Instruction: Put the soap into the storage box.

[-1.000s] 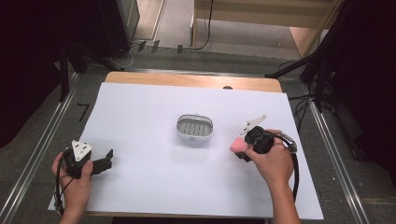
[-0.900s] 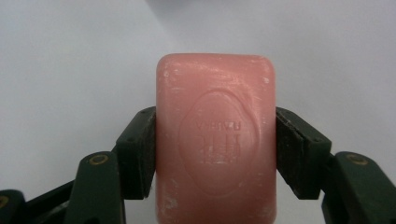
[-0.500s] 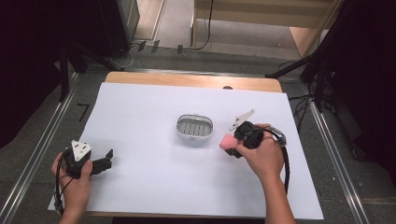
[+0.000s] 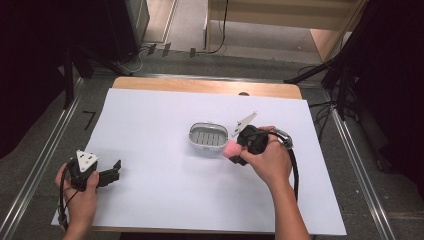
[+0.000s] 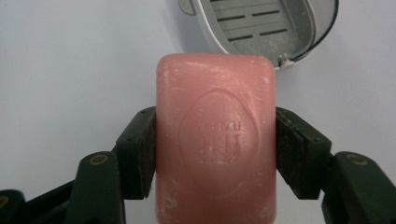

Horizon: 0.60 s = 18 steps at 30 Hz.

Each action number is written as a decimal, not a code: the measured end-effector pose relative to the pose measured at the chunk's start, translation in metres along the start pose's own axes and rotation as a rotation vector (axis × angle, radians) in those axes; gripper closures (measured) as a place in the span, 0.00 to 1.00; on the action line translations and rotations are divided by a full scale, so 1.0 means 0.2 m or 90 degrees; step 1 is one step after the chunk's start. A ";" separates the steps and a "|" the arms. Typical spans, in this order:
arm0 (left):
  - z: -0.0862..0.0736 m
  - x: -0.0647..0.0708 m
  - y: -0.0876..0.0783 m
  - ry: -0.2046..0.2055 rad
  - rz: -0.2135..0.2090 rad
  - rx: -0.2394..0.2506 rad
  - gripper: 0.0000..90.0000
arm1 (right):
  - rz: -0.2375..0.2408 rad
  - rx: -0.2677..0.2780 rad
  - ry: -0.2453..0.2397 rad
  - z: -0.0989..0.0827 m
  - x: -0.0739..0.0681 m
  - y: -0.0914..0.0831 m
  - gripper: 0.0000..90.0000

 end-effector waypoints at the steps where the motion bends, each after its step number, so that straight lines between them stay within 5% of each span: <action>1: 0.00 0.00 0.00 0.000 0.000 0.000 0.08 | 0.002 0.002 -0.005 0.01 0.00 0.00 0.43; 18: 0.00 0.00 0.00 -0.004 -0.004 -0.002 0.08 | 0.011 -0.001 -0.053 0.16 0.00 0.02 0.43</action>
Point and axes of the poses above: each handheld gripper's, and its own axes: y roughly forward along the jaws, z roughly out of its top, x roughly to its right, the point moved 7 cm from there along y, roughly forward along the jaws, and after that the axes turned 9 degrees about -x, right-handed, at the moved point
